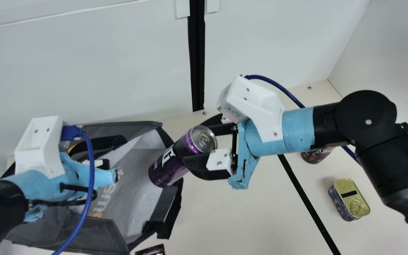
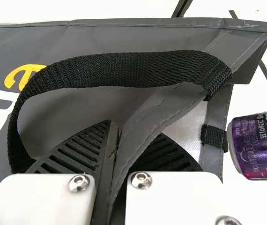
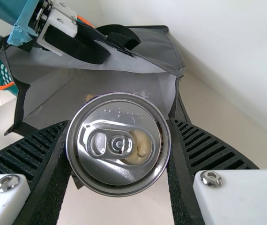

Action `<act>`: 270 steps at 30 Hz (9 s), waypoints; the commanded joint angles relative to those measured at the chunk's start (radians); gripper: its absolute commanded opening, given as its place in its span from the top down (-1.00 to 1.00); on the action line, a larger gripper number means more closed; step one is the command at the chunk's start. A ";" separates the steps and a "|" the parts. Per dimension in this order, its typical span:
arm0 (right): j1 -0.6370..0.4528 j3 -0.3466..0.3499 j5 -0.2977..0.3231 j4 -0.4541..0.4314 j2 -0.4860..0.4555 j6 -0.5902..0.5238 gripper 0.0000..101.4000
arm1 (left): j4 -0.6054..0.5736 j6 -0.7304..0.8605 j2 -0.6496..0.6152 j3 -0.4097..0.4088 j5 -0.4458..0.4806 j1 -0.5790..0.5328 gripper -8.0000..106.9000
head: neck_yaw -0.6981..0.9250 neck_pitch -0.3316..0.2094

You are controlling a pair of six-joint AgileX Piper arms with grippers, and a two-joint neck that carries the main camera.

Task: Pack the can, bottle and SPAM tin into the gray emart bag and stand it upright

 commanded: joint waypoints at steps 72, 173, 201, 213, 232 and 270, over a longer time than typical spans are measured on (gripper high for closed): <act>0.200 -0.029 -0.140 0.023 0.236 0.006 1.00 | 0.000 0.000 0.000 0.000 0.000 0.000 1.00 | -0.002 -0.023; 0.085 -0.010 0.001 -0.004 0.247 -0.149 -0.87 | 0.000 0.000 0.000 0.000 0.000 0.000 1.00 | -0.002 -0.023; -0.116 -0.078 -0.012 -0.110 0.144 -0.059 -0.87 | 0.000 0.000 0.000 0.000 0.000 0.000 1.00 | -0.002 -0.023; -0.150 -0.076 -0.089 -0.202 0.081 0.051 -0.87 | 0.000 0.000 0.000 0.000 0.000 0.000 1.00 | -0.002 -0.023; -0.260 -0.069 -0.159 -0.379 -0.033 0.201 -0.87 | 0.000 0.000 0.000 0.000 0.000 0.000 1.00 | -0.002 -0.023; -0.274 -0.155 -0.007 -0.972 -0.200 0.758 -0.87 | 0.000 0.000 0.000 0.000 0.000 0.000 1.00 | -0.002 -0.023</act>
